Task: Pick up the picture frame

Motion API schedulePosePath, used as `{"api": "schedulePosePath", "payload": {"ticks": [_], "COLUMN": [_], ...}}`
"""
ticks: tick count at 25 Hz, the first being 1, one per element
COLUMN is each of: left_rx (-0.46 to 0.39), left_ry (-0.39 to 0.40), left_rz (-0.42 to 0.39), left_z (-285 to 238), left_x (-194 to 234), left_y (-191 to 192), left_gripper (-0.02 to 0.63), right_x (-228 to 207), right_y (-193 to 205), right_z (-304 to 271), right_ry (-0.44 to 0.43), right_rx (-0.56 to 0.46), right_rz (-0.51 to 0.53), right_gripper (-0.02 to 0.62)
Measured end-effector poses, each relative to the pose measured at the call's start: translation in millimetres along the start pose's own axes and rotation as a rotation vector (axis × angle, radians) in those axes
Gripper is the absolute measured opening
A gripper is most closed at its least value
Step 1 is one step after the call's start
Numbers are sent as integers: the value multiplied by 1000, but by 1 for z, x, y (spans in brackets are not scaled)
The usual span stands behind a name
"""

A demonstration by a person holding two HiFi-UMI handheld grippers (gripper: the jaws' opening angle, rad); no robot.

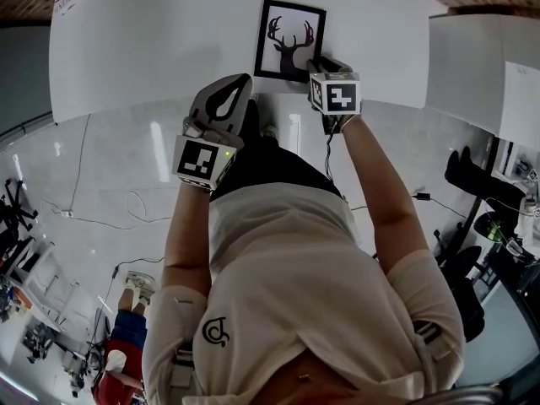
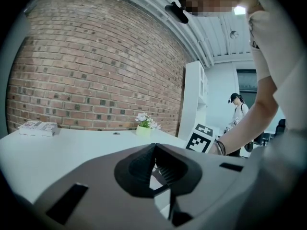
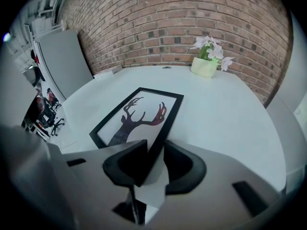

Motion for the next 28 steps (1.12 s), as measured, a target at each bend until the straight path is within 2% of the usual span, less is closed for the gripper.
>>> {"api": "schedulePosePath", "payload": {"ticks": [13,28], "left_rx": [35,92], "left_ry": [-11,0], "left_rz": [35,84], "left_z": [32,40], "left_x": [-10,-23], "left_y": [30,67], "left_gripper": [14,14], "right_x": [21,32], "right_y": [31,55], "right_z": [13,26], "right_ry": [-36,-69], "right_rx": [15,39], "right_rz": [54,116], "right_gripper": [117,112]}}
Point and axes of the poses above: the fingertips, and each gripper's own axes: z backward along the fingers, x to its left, y out of its underside, the point moved 5 cm from there along z, backward along the fingers
